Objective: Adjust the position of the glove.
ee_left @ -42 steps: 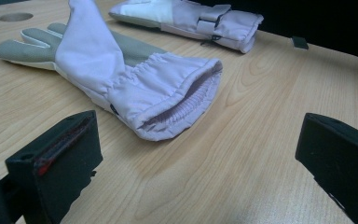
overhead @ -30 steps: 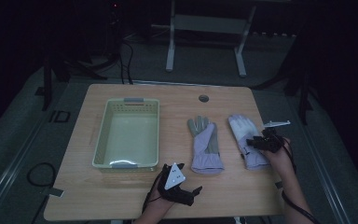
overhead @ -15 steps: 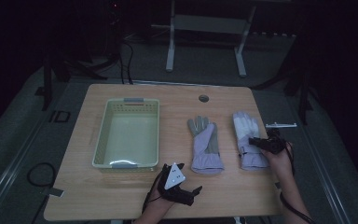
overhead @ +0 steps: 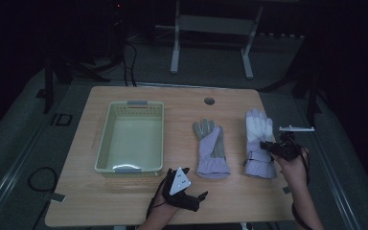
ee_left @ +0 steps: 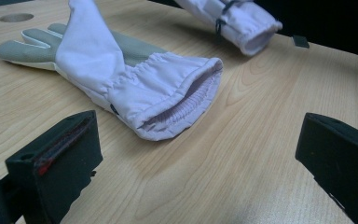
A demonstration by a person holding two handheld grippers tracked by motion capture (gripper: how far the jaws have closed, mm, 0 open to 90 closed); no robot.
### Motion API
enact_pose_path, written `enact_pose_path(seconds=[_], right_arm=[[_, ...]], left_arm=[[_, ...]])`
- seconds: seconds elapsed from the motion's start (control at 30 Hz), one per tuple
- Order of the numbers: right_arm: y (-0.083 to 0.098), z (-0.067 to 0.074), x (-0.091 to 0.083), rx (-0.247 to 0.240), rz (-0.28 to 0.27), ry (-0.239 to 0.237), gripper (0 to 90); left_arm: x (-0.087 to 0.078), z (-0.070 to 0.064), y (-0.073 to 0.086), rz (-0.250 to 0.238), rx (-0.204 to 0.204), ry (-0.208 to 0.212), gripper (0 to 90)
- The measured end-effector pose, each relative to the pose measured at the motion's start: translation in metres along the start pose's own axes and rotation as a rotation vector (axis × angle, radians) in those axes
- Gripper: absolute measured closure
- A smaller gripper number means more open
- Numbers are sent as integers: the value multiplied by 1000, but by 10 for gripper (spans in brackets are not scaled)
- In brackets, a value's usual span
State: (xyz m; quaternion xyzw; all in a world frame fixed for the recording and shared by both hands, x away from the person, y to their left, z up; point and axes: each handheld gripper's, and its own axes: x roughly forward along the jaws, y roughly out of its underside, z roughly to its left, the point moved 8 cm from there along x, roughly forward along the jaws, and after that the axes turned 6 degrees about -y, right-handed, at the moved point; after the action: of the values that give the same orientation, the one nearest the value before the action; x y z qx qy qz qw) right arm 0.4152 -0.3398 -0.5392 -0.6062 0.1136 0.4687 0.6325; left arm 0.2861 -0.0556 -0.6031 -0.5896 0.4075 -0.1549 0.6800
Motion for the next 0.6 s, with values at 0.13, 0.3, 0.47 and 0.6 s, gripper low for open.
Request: enact_pose_path(seconds=[0.13, 0.3, 0.47, 0.6], right_arm=[[12, -5, 8, 5, 41, 8, 796], [21, -14, 22, 13, 78, 14, 791], [24, -19, 29, 16, 87, 14, 774], [28, -20, 35, -2, 102, 28, 710]], left_arm=[[0, 0, 0, -1, 1, -1, 4], [0, 0, 0, 1, 1, 0, 4], [0, 0, 0, 0, 1, -1, 4], [0, 0, 0, -1, 3, -2, 4]])
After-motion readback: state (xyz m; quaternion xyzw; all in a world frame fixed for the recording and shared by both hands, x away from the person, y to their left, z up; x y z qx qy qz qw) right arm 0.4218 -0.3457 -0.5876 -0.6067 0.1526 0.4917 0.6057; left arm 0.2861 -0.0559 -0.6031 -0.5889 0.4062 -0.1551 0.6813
